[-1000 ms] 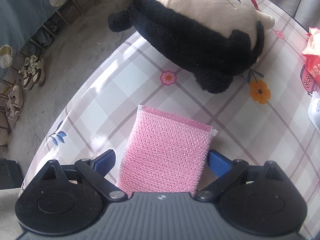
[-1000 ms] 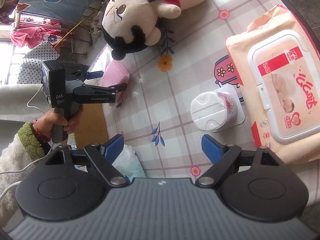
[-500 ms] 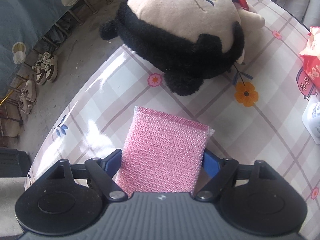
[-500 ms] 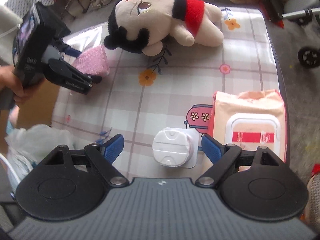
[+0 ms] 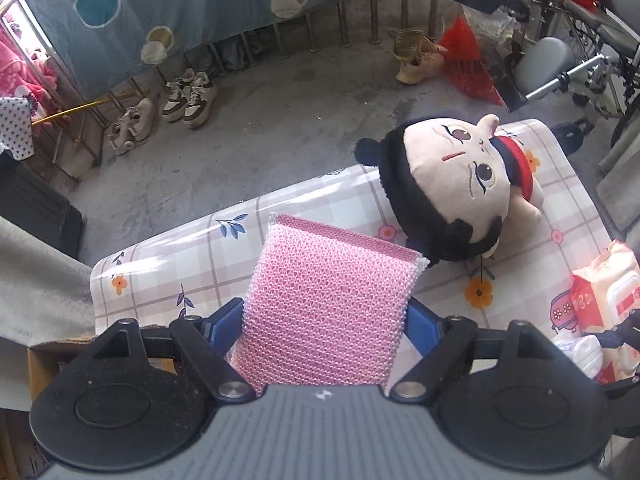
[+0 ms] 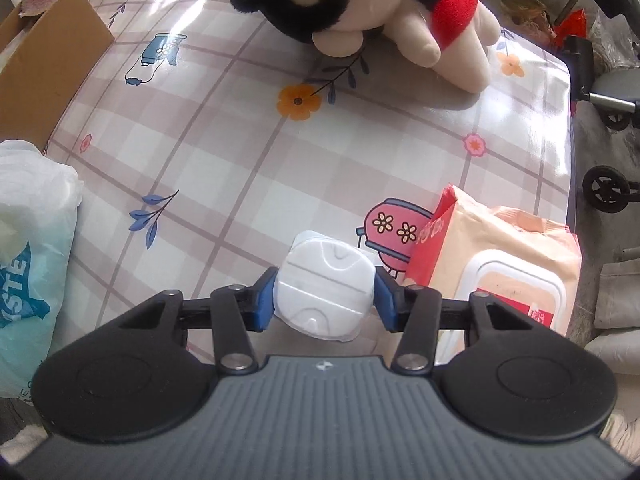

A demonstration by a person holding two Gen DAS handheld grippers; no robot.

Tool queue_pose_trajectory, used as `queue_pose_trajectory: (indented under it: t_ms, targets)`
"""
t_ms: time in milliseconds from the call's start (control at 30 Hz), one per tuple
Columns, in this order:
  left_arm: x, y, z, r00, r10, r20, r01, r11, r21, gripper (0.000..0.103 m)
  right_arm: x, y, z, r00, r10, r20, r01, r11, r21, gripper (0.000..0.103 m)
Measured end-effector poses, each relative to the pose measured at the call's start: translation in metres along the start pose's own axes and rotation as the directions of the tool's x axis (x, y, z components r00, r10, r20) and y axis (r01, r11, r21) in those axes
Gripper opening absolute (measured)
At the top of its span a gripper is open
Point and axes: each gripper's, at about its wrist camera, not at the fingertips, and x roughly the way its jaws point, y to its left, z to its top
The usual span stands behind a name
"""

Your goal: Organize soft objects

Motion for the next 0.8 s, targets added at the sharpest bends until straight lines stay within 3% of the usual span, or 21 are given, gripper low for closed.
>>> queue_pose_trajectory:
  t_ms: [100, 167, 233, 300, 367, 400, 433, 467, 567, 667, 800]
  targets:
    - [-0.016, 0.004, -0.012, 1.000, 0.008, 0.022, -0.007, 0.999, -0.037, 0.084, -0.003, -0.010, -0.003, 0.995, 0.100, 0.005, -0.100, 0.983, 0.154, 0.048]
    - [-0.021, 0.007, -0.021, 1.000, -0.003, 0.022, 0.004, 0.998, -0.068, 0.084, -0.002, -0.019, -0.004, 0.974, 0.224, 0.030, -0.223, 0.929, 0.297, 0.048]
    - [-0.024, 0.010, -0.031, 0.999, -0.026, 0.019, 0.028, 0.994, -0.102, 0.084, 0.007, -0.028, -0.008, 0.925, 0.371, 0.082, -0.367, 0.814, 0.450, 0.048]
    - [-0.025, 0.013, -0.041, 0.999, -0.038, 0.014, 0.040, 0.991, -0.126, 0.084, 0.025, -0.032, -0.015, 0.846, 0.512, 0.151, -0.496, 0.650, 0.576, 0.048]
    - [-0.026, 0.015, -0.050, 0.999, -0.048, 0.006, 0.048, 0.989, -0.143, 0.084, 0.042, -0.032, -0.021, 0.776, 0.595, 0.210, -0.566, 0.510, 0.647, 0.048]
    - [-0.026, 0.016, -0.054, 0.999, -0.054, 0.001, 0.054, 0.987, -0.150, 0.084, 0.048, -0.031, -0.023, 0.757, 0.614, 0.224, -0.577, 0.468, 0.669, 0.049]
    - [-0.026, 0.017, -0.057, 0.998, -0.060, -0.003, 0.058, 0.986, -0.157, 0.084, 0.050, -0.031, -0.025, 0.753, 0.616, 0.232, -0.577, 0.446, 0.685, 0.049]
    - [-0.027, 0.018, -0.060, 0.998, -0.066, -0.004, 0.065, 0.985, -0.162, 0.084, 0.050, -0.030, -0.027, 0.753, 0.614, 0.234, -0.575, 0.443, 0.688, 0.051]
    - [-0.030, 0.019, -0.066, 0.997, -0.080, 0.003, 0.079, 0.981, -0.175, 0.084, 0.043, -0.028, -0.032, 0.790, 0.575, 0.213, -0.537, 0.483, 0.692, 0.061]
    - [-0.032, 0.021, -0.070, 0.995, -0.096, 0.011, 0.096, 0.977, -0.190, 0.084, 0.038, -0.024, -0.038, 0.842, 0.517, 0.154, -0.470, 0.562, 0.681, 0.062]
    - [-0.034, 0.023, -0.072, 0.995, -0.102, 0.021, 0.104, 0.974, -0.200, 0.084, 0.032, -0.014, -0.042, 0.869, 0.484, 0.102, -0.428, 0.632, 0.646, 0.063]
